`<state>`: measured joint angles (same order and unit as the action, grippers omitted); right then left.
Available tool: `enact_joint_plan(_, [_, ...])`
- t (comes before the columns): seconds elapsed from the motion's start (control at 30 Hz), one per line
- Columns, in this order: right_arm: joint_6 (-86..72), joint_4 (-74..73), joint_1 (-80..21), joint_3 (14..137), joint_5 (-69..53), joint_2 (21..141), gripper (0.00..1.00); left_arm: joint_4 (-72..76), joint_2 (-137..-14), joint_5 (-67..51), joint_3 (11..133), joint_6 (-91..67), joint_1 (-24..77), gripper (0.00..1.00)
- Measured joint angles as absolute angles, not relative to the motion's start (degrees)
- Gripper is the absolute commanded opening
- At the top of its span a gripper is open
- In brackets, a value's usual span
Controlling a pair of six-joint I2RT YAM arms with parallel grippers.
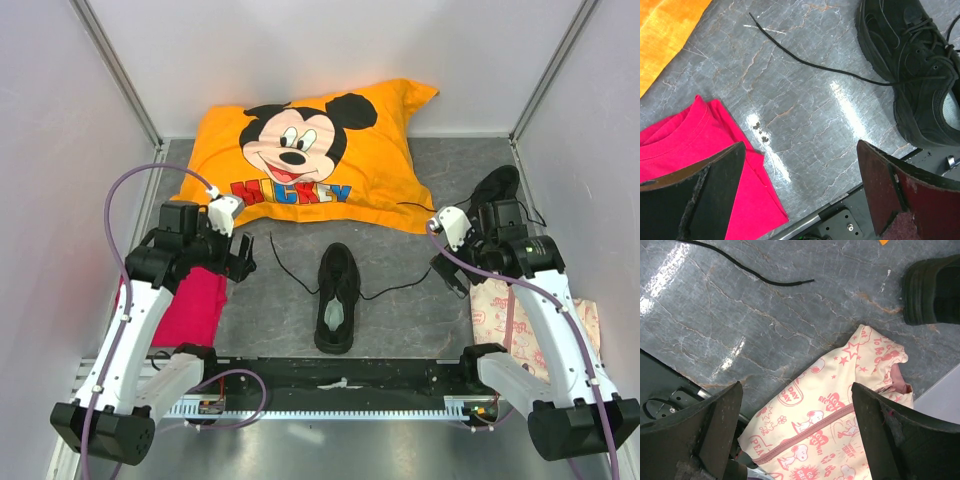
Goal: Tie the shoes
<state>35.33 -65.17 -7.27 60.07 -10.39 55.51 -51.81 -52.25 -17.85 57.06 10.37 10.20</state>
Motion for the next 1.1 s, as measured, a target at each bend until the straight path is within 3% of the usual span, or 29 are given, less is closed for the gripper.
enact_joint_plan(0.5, [33.74,-60.03,-7.7,56.88,-8.19,63.09,0.98,-50.48,-60.2,-15.49,55.44,17.98,10.24,0.96])
enact_joint_plan(0.77, [25.39,-54.04,-11.09,57.01,-7.51,70.06,0.98,-42.15,-68.79,-7.92,53.95,2.98,11.86,0.91])
enact_joint_plan(0.9, [18.59,-51.7,-12.73,57.3,-7.84,72.64,0.98,-38.37,-73.8,-3.01,52.75,-4.43,15.75,0.85])
enact_joint_plan(0.93, [16.64,-51.05,-13.06,57.3,-7.6,73.21,0.98,-37.69,-74.96,-2.17,52.73,-5.52,16.58,0.76])
enact_joint_plan(1.03, [11.16,-49.36,-13.67,57.3,-6.52,74.78,0.96,-34.89,-78.59,0.27,52.73,-8.56,19.09,0.64])
enact_joint_plan(1.1, [8.12,-48.23,-13.67,57.25,-5.3,75.37,0.93,-32.86,-81.06,1.69,52.82,-9.74,20.58,0.64])
